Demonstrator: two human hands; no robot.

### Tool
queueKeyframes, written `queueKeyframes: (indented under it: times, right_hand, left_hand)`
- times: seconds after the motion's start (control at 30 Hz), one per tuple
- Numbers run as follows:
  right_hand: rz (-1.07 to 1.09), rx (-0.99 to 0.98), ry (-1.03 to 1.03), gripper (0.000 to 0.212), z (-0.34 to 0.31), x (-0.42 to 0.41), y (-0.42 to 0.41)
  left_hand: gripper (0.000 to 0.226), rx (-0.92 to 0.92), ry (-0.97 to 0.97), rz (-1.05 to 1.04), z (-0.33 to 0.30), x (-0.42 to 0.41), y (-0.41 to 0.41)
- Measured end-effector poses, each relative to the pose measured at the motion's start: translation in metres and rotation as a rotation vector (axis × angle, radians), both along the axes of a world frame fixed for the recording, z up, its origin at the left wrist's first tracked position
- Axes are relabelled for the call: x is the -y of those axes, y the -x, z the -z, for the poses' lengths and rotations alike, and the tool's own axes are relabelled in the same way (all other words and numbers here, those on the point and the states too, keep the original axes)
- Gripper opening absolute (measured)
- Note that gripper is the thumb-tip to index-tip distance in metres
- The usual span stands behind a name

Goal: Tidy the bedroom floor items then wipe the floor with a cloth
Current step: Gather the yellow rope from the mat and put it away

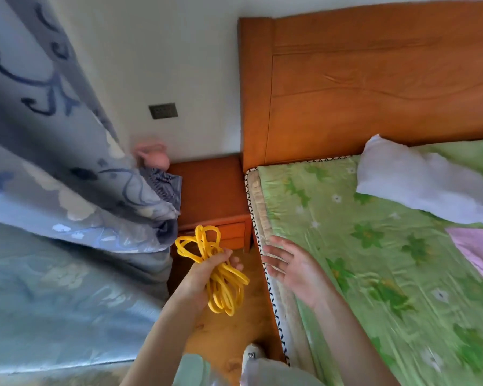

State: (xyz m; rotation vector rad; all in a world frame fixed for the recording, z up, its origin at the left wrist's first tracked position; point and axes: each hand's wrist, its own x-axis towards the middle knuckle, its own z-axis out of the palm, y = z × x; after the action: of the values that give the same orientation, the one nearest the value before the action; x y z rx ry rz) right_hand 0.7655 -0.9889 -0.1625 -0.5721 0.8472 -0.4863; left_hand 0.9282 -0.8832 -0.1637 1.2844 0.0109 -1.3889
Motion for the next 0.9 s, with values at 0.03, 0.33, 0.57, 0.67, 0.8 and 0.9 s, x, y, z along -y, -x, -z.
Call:
queueKeyframes:
  times: [0.03, 0.33, 0.57, 0.67, 0.8, 0.9]
  right_hand:
    - [-0.002, 0.004, -0.002, 0.022, -0.001, 0.015, -0.006]
    - [-0.006, -0.039, -0.071, 0.02, 0.005, 0.102, -0.066]
    - [-0.044, -0.084, -0.013, 0.022, 0.018, 0.158, -0.136]
    - [-0.077, -0.092, -0.005, 0.023, 0.023, 0.178, -0.17]
    - [-0.109, -0.104, -0.022, 0.023, 0.025, 0.2, -0.213]
    - [-0.135, -0.093, -0.03, 0.023, 0.028, 0.215, -0.243]
  left_hand:
    - [0.013, -0.007, -0.008, -0.005, 0.0, 0.013, -0.005]
    - [0.008, -0.019, -0.049, -0.087, 0.006, 0.111, -0.063]
    - [0.005, 0.037, -0.014, -0.057, 0.006, 0.181, -0.145]
    - [0.003, 0.071, -0.024, -0.073, 0.01, 0.2, -0.194]
    - [0.003, 0.089, -0.046, -0.138, 0.02, 0.208, -0.244]
    - [0.005, 0.108, -0.064, -0.159, 0.027, 0.214, -0.27]
